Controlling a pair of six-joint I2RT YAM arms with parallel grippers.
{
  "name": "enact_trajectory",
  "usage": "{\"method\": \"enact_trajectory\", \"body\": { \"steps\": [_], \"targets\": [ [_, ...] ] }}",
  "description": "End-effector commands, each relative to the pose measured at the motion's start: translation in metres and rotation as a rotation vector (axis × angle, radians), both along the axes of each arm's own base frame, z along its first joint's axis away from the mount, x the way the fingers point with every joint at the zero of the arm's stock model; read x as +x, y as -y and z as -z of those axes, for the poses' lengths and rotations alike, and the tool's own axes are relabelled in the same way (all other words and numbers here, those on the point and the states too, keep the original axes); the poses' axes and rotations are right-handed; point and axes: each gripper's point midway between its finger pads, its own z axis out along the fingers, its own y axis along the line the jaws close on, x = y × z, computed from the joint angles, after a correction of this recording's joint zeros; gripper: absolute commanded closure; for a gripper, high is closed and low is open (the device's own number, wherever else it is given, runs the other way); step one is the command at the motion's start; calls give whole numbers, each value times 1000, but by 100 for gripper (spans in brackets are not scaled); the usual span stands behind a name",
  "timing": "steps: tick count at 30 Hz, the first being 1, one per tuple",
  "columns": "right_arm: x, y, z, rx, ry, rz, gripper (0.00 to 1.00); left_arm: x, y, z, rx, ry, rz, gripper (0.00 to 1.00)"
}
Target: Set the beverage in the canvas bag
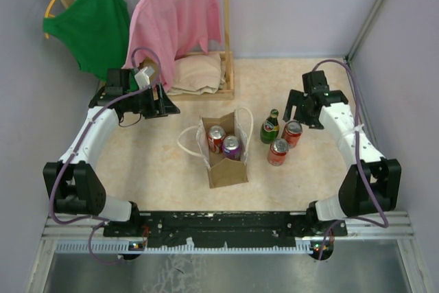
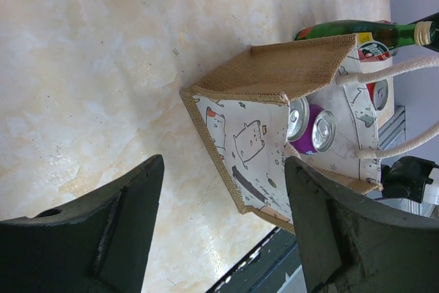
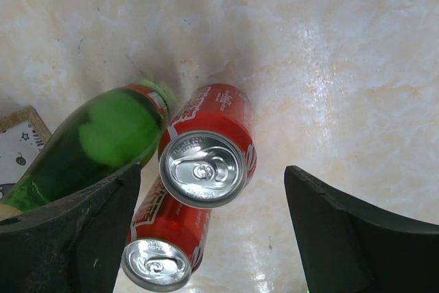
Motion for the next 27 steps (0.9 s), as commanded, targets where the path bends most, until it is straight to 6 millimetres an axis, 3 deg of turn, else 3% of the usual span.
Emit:
{"method": "enact_trajectory", "body": {
  "steps": [1, 12, 15, 19, 24, 25, 27],
  "targets": [
    [10, -5, 13, 21, -6, -26, 14, 7, 5, -12, -12, 46, 22, 23],
    [-3, -2, 50, -5, -101, -33, 14, 8, 4, -12, -9, 49, 21, 23],
    [-4, -1, 53, -8, -106, -28, 20, 7, 5, -12, -9, 49, 22, 23],
    [-6, 0, 57, -10, -120, -26, 39, 8, 5, -12, -12, 48, 22, 23],
    [-6, -1, 54, -6, -112, -21, 92, 8, 5, -14, -13, 55, 21, 23],
    [-5, -1, 51, -5, -106, -19, 98, 8, 5, -14, -12, 56, 21, 23],
    [-1, 1, 38, -13, -79, -12, 100, 7, 5, -14, -11, 58, 22, 23]
  ]
}}
